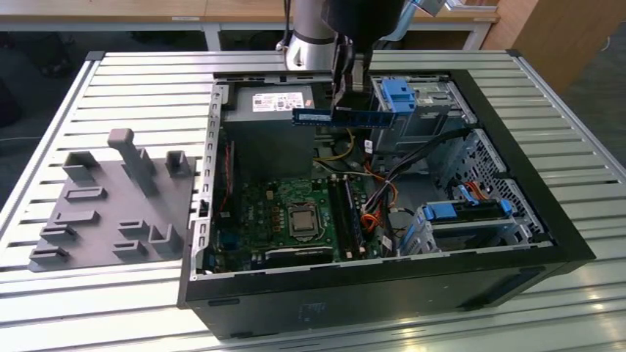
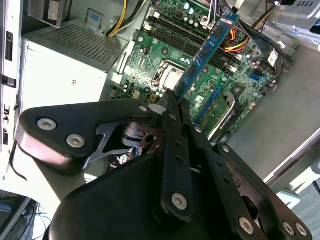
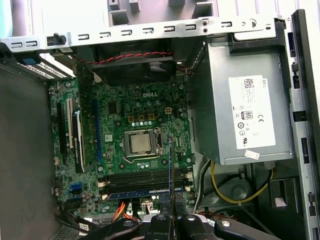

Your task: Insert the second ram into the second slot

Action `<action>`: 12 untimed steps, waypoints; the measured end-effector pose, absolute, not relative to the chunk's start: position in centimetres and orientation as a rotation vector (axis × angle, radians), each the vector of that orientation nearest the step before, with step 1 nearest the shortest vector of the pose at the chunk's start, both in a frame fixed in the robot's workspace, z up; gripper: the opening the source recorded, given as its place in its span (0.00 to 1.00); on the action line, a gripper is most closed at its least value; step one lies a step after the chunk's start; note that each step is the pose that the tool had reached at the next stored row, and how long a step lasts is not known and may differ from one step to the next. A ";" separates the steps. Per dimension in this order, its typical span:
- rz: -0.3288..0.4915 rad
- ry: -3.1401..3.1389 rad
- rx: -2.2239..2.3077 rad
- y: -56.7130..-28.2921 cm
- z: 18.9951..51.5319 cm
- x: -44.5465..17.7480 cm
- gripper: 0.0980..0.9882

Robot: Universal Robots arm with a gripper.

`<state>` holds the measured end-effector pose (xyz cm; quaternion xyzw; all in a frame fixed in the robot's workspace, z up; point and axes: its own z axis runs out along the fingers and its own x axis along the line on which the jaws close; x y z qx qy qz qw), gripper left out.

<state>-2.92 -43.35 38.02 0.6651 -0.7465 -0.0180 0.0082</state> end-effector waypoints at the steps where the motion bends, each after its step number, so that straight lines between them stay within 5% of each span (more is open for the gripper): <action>1: -0.056 -2.336 2.075 -43.4 38.0 -2.9 0.04; 12: -0.057 -2.387 2.018 -43.4 38.0 -2.9 0.04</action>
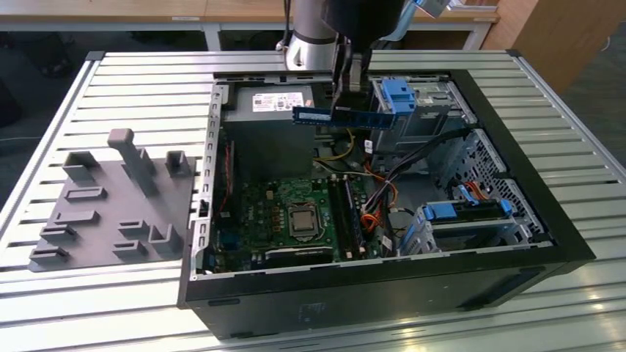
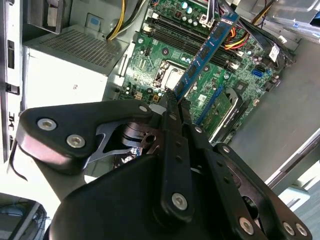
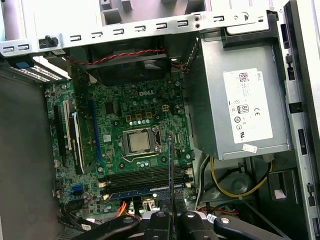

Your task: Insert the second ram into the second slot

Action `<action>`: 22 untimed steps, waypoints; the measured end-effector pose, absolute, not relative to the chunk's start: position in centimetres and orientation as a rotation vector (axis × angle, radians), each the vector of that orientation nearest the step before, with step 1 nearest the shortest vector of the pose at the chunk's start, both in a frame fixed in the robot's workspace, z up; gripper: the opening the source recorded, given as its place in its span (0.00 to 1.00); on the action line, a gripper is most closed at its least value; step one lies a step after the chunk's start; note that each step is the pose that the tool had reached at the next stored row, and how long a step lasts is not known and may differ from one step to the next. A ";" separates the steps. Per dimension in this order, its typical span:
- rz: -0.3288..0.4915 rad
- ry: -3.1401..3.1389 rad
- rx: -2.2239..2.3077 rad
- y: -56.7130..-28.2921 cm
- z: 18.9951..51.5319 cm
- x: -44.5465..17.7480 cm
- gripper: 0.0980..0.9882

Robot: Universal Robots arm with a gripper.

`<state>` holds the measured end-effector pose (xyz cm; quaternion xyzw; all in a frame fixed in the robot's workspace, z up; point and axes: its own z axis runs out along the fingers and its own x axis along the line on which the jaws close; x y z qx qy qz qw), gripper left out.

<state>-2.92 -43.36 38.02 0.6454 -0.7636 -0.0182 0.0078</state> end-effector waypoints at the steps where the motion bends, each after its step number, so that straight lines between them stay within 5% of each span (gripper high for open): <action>1: -0.057 -2.395 2.009 -43.4 38.0 -2.9 0.04; 22: -0.059 -2.533 1.836 -43.4 38.0 -2.9 0.04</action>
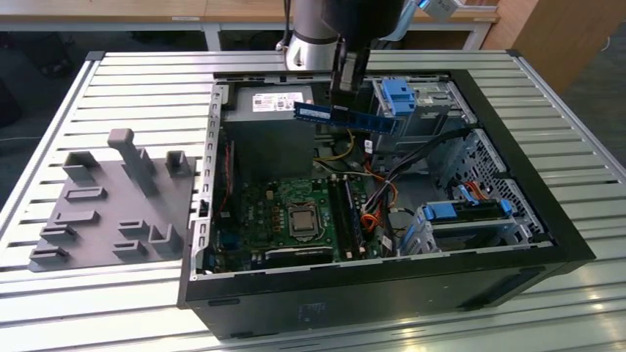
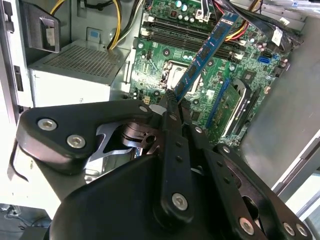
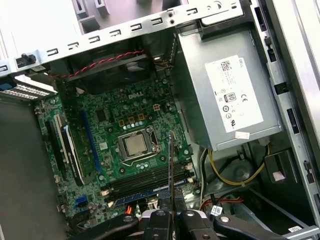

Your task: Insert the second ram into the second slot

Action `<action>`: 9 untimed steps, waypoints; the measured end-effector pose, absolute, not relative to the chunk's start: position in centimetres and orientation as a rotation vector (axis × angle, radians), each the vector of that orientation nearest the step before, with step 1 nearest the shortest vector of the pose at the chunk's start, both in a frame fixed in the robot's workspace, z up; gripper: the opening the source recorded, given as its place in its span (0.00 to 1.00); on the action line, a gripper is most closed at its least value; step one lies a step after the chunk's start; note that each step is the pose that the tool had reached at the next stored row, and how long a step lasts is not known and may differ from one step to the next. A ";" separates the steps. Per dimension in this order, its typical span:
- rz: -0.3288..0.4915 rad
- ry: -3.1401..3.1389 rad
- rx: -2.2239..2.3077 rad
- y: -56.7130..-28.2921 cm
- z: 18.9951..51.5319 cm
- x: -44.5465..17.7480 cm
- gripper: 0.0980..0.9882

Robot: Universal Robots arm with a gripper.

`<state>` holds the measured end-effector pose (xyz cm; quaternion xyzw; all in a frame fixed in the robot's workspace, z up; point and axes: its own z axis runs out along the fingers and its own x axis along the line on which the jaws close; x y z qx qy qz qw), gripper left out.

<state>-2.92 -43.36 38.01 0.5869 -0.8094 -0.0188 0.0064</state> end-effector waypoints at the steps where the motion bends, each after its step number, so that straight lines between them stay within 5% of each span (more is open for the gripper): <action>1: -0.059 -2.536 1.832 -43.4 38.0 -2.9 0.04; 9: -0.059 -2.566 1.790 -43.4 38.0 -2.9 0.04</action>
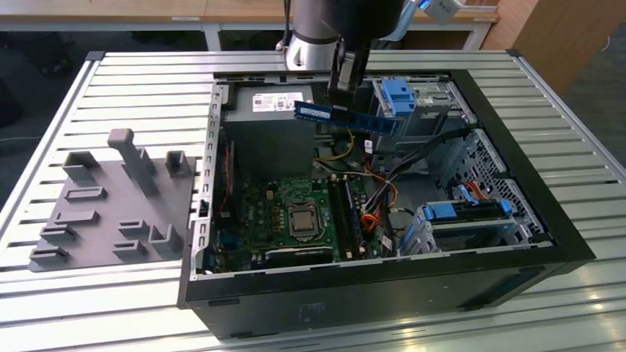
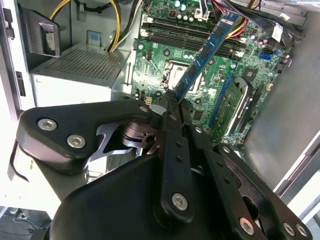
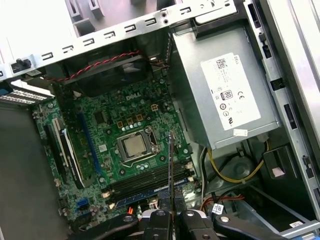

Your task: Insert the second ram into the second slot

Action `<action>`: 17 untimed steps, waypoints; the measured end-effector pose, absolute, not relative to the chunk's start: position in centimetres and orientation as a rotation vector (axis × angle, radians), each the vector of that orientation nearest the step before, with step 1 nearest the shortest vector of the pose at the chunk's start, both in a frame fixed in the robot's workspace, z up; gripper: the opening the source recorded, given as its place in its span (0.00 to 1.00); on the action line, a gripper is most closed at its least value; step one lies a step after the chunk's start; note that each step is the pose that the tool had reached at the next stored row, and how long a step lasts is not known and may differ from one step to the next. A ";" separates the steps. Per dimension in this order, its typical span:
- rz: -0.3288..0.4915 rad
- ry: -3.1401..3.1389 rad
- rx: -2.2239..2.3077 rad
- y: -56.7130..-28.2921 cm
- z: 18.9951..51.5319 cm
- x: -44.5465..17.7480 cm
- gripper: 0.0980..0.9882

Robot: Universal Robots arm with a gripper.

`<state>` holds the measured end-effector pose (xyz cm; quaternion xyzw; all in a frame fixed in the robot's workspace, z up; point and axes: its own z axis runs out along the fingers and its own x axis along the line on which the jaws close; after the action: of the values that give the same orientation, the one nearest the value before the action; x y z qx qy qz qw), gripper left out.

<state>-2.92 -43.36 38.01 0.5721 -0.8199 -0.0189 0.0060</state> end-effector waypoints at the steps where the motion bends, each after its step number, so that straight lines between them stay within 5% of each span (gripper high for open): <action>1: -0.059 -2.570 1.785 -43.4 38.0 -2.9 0.04; 17: -0.060 -2.634 1.692 -43.4 38.0 -2.9 0.04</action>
<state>-2.92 -43.36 38.01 0.5404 -0.8412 -0.0191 0.0053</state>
